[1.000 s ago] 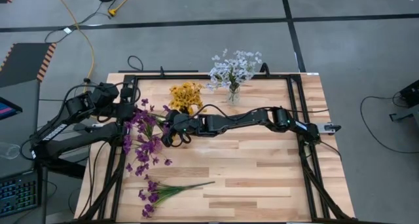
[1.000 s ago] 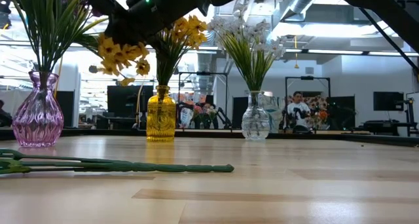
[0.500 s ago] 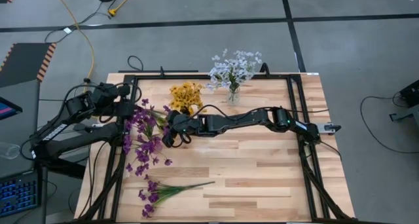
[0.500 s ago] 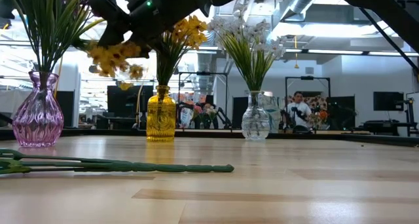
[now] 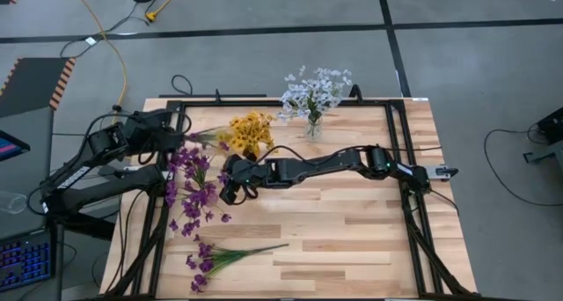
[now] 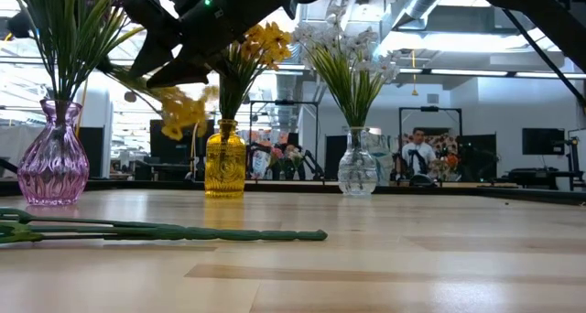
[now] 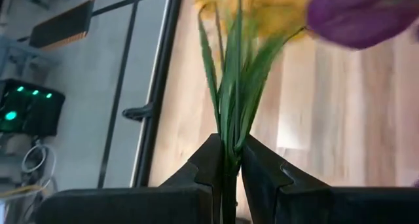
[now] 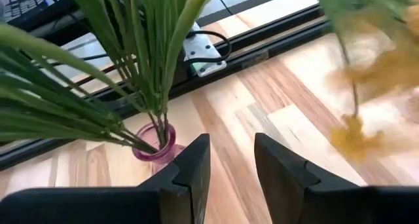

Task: Sort flowers into vase by color
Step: Put the yellow flowers into the yellow vase

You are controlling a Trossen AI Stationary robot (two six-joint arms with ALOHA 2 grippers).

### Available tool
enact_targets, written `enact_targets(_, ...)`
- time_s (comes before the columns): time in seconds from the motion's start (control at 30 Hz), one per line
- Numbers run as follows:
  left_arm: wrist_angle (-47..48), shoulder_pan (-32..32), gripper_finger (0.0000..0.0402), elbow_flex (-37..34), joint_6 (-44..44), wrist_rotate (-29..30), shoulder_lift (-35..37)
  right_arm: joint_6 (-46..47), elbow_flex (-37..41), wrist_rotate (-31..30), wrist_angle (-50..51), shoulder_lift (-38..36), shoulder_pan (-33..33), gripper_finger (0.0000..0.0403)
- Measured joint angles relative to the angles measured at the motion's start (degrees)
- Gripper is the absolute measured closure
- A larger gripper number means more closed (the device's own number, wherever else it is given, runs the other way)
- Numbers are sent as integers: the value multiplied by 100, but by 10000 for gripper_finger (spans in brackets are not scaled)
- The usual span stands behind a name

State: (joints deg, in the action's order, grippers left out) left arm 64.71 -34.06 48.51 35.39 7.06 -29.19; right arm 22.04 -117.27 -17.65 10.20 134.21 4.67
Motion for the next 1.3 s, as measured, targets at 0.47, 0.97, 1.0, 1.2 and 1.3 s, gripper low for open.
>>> enact_targets(0.47,9,0,370,0,-697,1406,0,1,0,410,30,0,57,257)
enact_targets(0.97,-497,0,370,764,-1488,1447,2,41,-5,581,1261,-232,268,262)
enact_targets(1.0,-526,0,370,885,-1539,1417,2,40,-5,581,1399,-286,288,262)
enact_targets(1.2,-747,0,370,1475,-1909,1052,3,-12,-4,577,1847,-585,369,262)
enact_targets(1.3,-971,0,370,1671,-2066,746,2,-174,-2,576,2020,-808,401,262)
